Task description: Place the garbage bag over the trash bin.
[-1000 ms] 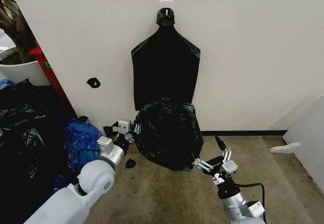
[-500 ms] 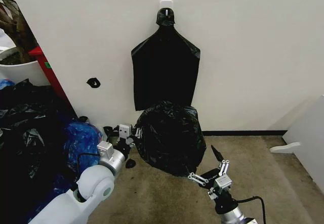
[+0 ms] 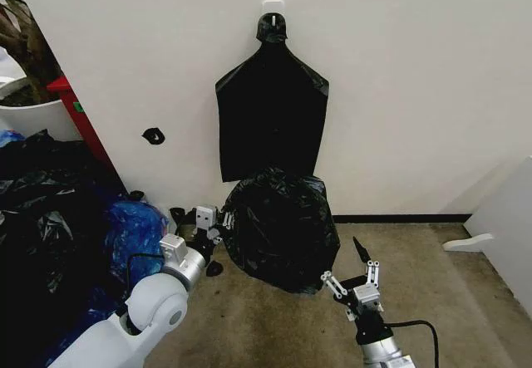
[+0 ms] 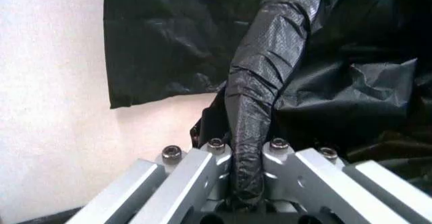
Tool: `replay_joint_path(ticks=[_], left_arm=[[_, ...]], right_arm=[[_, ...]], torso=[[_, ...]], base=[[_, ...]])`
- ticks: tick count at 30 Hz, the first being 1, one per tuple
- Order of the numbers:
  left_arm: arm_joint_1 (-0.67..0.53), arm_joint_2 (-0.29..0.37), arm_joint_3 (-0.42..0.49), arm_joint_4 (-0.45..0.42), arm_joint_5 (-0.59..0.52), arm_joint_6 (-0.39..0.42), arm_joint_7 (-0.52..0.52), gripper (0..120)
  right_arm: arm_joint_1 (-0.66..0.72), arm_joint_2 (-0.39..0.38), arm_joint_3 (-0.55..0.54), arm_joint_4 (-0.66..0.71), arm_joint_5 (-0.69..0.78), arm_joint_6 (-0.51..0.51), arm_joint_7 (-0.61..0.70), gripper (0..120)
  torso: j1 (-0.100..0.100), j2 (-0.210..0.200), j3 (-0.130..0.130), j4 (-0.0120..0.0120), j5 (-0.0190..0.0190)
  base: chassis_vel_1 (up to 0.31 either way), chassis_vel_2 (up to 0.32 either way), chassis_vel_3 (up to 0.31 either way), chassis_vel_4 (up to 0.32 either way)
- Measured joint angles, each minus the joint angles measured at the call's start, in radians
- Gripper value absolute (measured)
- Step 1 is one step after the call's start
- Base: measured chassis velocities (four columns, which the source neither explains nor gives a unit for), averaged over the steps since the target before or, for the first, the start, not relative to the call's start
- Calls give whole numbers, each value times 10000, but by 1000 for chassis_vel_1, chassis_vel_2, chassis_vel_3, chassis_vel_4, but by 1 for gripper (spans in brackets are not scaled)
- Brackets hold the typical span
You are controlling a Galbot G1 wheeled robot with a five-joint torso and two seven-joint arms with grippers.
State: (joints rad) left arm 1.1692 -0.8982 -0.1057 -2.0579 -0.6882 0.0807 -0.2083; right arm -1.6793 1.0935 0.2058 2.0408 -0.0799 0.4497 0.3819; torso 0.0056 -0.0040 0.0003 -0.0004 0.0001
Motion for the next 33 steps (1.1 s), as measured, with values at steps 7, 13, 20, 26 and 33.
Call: replay_joint_path(ticks=[7,13,20,26,33], left_arm=[[-91,-17,61,66,-5,-2,1,1],[-163,-10,90,152,-23,-5,5,1],[-289,-13,102,214,-88,-9,5,1],[-365,-30,87,175,-228,-9,4,1],[-363,2,79,52,-321,30,5,1]], right_arm=[[63,-12,-138,-99,299,-7,-287,30],[255,-9,-136,-308,561,46,-744,8],[647,-47,172,-793,1054,293,-1221,0],[1602,-61,637,-2269,3440,1660,-3347,0],[2340,-69,910,-4134,6111,2791,-6484,0]], torso=[[0,0,0,0,0],[0,0,0,0,1],[0,0,0,-1,1],[1,0,1,1,2],[0,0,1,0,3]], base=[[0,0,0,0],[0,0,0,0],[0,0,0,0],[0,0,0,0],[0,0,0,0]])
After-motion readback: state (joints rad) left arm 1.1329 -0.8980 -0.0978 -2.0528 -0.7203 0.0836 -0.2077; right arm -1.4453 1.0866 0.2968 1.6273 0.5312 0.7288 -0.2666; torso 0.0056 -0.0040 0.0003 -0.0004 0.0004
